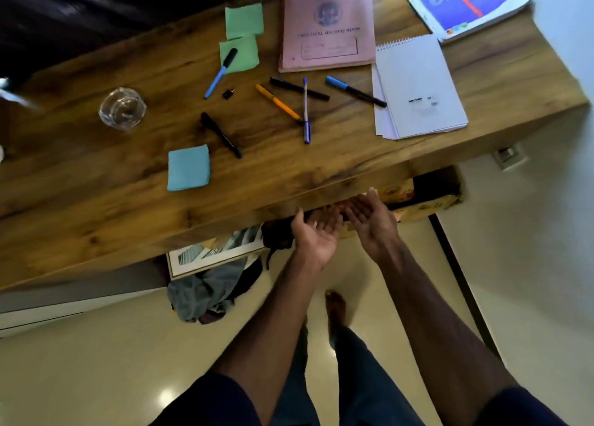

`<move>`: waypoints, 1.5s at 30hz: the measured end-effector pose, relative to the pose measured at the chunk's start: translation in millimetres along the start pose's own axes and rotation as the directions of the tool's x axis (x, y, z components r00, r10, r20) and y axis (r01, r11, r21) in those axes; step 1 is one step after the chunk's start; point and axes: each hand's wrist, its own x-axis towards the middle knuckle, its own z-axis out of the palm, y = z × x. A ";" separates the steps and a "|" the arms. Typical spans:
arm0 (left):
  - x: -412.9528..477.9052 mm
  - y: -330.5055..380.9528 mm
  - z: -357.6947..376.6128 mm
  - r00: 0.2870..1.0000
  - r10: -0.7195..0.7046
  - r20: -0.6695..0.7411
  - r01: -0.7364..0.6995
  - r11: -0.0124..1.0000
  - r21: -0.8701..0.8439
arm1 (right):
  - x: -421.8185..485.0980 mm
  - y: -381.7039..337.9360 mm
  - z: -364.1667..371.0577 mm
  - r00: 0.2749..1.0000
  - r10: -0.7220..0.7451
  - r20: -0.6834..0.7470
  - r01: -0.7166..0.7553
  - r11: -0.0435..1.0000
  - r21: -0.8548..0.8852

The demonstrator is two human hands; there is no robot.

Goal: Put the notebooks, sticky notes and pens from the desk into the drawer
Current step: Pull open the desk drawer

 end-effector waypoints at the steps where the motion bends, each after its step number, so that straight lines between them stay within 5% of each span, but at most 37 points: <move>1: 4.8 -0.5 3.0 1.000 0.013 -0.012 -0.014 0.997 -0.069 | 6.3 -0.9 -0.9 1.000 0.014 0.008 -0.014 0.999 0.051; 6: 33.9 0.9 11.8 0.995 0.049 -0.082 -0.071 0.956 -0.286 | 36.8 5.5 -5.2 0.992 0.065 0.107 -0.080 0.987 0.142; 17: 57.5 -1.7 30.7 0.974 0.090 -0.210 -0.171 0.895 -0.411 | 66.5 17.9 -12.2 0.981 0.039 0.192 -0.087 0.966 0.245; 23: 49.7 -3.9 13.7 0.982 0.091 -0.168 -0.150 0.910 -0.387 | 55.8 18.3 -22.2 0.990 0.022 0.143 -0.064 0.953 0.295; 34: -3.7 -55.3 -46.4 0.943 -0.088 -0.321 -0.071 0.889 -0.452 | -21.1 53.6 -95.4 0.997 0.071 0.022 -0.073 0.889 0.451; 38: -18.2 -63.9 -65.7 0.944 -0.109 -0.310 0.013 0.955 -0.296 | -46.3 54.0 -107.2 0.991 0.061 -0.119 -0.014 0.934 0.358; 40: -46.8 -67.1 -74.0 0.951 -0.102 -0.292 0.124 0.991 0.057 | -69.2 53.2 -105.2 0.929 -0.107 -0.354 0.119 0.993 0.012; 41: -68.2 -68.7 -79.2 0.960 -0.040 -0.279 0.145 0.918 0.370 | -82.5 52.0 -103.0 0.846 -0.305 -0.437 0.216 0.946 -0.242; 42: -87.9 -70.2 -86.3 0.976 0.073 -0.203 0.089 0.719 0.689 | -96.2 50.4 -99.7 0.744 -0.537 -0.397 0.338 0.816 -0.469; 43: -104.5 -70.8 -94.0 0.979 0.201 -0.019 -0.067 0.415 0.907 | -108.0 48.0 -93.7 0.653 -0.717 -0.244 0.459 0.632 -0.625; 44: -115.1 -68.9 -102.4 0.924 0.276 0.263 -0.292 0.068 0.954 | -119.4 44.6 -84.7 0.581 -0.813 -0.037 0.555 0.429 -0.713; 45: -123.1 -63.6 -104.8 0.796 0.275 0.539 -0.485 -0.243 0.840 | -123.2 43.5 -77.8 0.536 -0.826 0.176 0.603 0.230 -0.764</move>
